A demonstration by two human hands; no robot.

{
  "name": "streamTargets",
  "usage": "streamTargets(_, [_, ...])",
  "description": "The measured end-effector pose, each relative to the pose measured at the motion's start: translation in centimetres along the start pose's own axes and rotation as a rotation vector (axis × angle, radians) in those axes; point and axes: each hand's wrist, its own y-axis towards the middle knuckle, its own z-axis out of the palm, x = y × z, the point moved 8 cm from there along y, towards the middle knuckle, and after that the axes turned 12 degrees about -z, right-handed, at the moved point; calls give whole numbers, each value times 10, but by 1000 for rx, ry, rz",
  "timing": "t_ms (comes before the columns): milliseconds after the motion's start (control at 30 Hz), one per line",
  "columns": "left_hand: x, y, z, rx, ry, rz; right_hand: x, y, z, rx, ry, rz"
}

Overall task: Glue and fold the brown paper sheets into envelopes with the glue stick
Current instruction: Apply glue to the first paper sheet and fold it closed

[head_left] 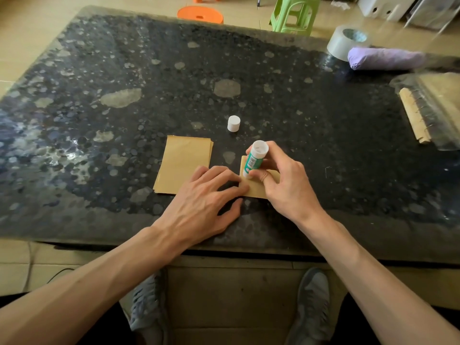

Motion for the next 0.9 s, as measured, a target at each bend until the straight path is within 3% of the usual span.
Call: streamTargets(900, [1, -5, 1, 92, -51, 26, -9, 17, 6, -117, -80, -31])
